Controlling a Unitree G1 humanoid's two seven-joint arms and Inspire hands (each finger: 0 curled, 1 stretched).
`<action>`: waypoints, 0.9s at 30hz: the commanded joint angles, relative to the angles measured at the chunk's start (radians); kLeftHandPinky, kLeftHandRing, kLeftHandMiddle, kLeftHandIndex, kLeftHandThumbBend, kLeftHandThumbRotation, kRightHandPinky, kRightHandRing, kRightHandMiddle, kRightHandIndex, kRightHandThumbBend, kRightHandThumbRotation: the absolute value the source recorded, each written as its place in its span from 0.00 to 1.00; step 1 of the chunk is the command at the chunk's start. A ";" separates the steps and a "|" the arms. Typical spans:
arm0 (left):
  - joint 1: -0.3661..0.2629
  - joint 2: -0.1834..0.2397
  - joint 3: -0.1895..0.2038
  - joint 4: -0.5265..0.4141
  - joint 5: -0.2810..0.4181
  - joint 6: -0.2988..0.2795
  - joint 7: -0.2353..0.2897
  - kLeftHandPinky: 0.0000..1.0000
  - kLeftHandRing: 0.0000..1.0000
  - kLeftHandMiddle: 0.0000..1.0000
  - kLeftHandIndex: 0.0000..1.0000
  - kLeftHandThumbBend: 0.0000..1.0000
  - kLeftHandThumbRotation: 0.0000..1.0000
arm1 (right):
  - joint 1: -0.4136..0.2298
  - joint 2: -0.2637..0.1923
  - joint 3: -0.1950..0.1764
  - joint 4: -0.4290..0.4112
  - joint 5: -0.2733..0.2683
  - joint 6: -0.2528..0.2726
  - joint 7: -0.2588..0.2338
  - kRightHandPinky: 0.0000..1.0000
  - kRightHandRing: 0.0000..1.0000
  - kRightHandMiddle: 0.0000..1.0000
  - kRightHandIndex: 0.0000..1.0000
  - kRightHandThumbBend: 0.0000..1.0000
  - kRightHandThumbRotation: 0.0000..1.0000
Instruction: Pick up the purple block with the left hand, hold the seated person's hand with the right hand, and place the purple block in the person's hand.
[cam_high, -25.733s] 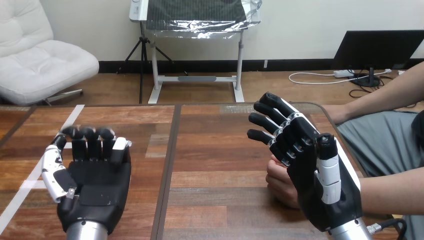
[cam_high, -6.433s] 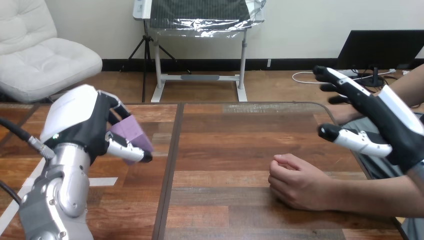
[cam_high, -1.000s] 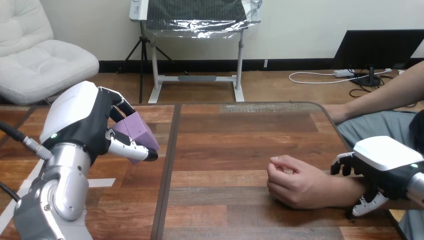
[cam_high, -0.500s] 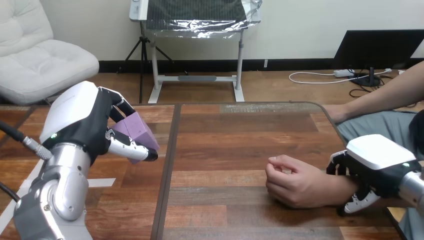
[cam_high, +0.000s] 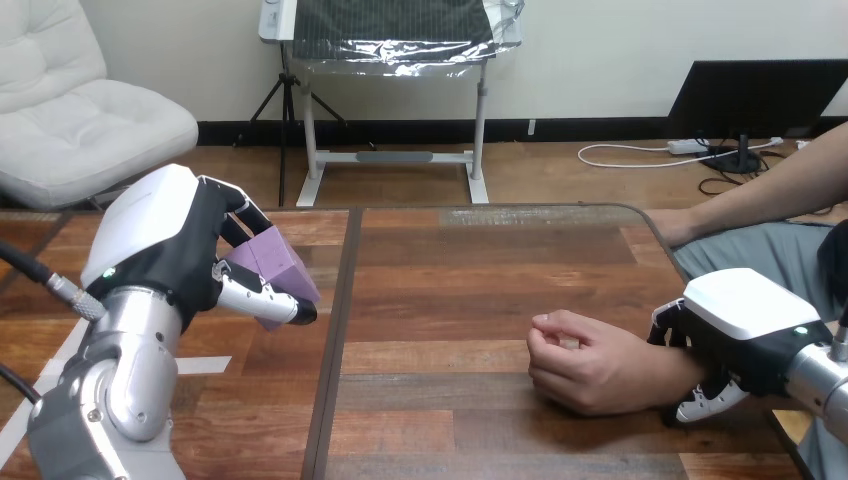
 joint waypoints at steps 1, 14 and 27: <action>-0.035 -0.001 0.027 -0.024 0.008 -0.005 0.006 0.13 0.20 0.30 0.45 0.73 0.00 | 0.020 0.100 0.065 0.047 0.002 -0.011 0.029 0.38 0.51 0.56 0.58 0.74 0.24; -0.037 0.001 0.029 -0.018 0.004 -0.009 0.006 0.14 0.21 0.31 0.45 0.73 0.00 | 0.011 0.115 0.073 0.068 0.020 -0.015 0.065 0.36 0.46 0.53 0.55 0.82 0.22; -0.043 0.000 0.031 -0.017 0.003 -0.010 0.008 0.14 0.22 0.32 0.44 0.73 0.00 | -0.001 0.123 0.072 0.077 0.064 0.000 0.162 0.29 0.38 0.47 0.53 0.92 0.10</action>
